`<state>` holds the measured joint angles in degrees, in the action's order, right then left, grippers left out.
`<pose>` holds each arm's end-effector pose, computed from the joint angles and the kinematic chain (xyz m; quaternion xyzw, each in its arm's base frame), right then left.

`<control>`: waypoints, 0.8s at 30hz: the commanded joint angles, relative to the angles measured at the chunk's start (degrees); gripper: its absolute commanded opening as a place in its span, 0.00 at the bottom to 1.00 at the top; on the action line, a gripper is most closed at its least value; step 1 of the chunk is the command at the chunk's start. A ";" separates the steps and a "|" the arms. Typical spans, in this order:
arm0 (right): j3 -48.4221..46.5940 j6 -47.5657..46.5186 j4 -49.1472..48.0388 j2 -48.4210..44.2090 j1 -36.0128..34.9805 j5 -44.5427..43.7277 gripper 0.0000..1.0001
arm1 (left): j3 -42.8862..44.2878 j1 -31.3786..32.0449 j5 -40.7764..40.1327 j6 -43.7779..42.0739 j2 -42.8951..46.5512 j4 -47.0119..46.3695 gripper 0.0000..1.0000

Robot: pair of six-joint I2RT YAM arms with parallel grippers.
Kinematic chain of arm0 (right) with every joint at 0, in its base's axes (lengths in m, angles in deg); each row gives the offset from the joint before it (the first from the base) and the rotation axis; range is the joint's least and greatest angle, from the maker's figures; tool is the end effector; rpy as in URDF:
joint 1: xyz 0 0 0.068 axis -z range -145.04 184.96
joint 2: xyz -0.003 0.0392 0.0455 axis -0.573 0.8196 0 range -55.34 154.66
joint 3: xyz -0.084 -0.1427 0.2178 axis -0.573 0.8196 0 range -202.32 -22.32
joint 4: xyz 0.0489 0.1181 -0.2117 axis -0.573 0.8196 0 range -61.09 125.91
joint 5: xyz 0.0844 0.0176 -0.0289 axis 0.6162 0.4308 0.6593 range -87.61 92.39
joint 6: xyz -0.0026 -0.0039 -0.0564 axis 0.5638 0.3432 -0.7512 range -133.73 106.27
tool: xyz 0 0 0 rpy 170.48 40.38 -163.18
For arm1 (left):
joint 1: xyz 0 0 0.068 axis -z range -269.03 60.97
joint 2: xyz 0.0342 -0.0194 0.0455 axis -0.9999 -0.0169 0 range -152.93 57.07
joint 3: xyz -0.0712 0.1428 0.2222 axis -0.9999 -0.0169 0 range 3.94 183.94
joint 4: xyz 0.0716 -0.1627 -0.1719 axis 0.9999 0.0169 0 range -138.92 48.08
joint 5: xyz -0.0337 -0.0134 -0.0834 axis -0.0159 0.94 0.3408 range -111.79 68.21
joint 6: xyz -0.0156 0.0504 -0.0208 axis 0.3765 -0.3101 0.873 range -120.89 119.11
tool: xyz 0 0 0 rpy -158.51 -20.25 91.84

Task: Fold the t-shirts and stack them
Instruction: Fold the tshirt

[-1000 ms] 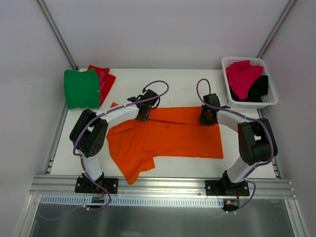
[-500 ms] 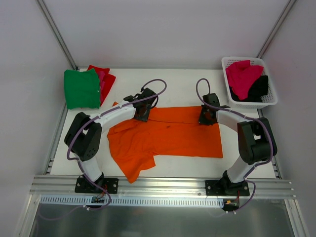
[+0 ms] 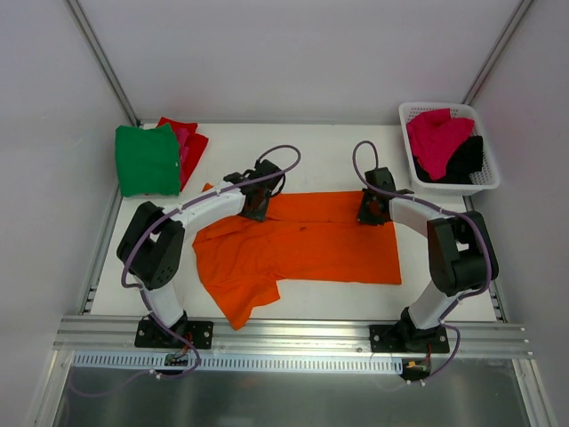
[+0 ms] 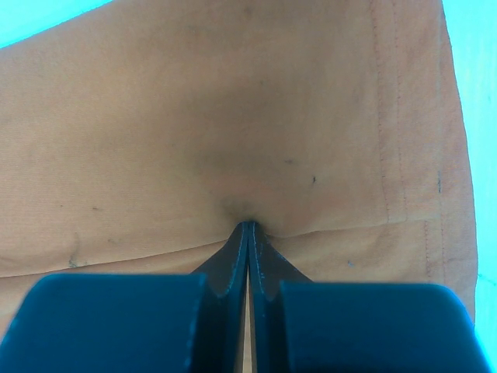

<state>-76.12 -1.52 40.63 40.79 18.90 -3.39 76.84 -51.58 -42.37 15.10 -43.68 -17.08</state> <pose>0.3136 0.0859 0.1747 -0.0163 0.9500 0.0287 0.3105 0.2916 -0.2058 0.2234 0.1310 0.9418 0.0384 0.3073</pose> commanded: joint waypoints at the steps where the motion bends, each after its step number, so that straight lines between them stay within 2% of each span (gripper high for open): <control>1: -1.31 -0.43 0.84 1.16 -0.21 -1.69 0.01 | -0.12 0.87 2.65 0.45 0.20 1.30 0.31; 10: -1.22 -0.34 0.84 1.07 -0.29 -2.04 0.00 | -3.82 0.87 2.83 1.68 -1.82 1.83 0.31; 24: -1.31 -0.43 1.28 0.72 -0.21 -2.57 0.00 | -2.24 0.78 -1.30 2.03 -3.84 2.44 0.27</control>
<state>-76.23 -1.52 40.63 40.84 18.84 -4.03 73.30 -51.14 -41.12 16.28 -48.51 -15.95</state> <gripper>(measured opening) 0.009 0.275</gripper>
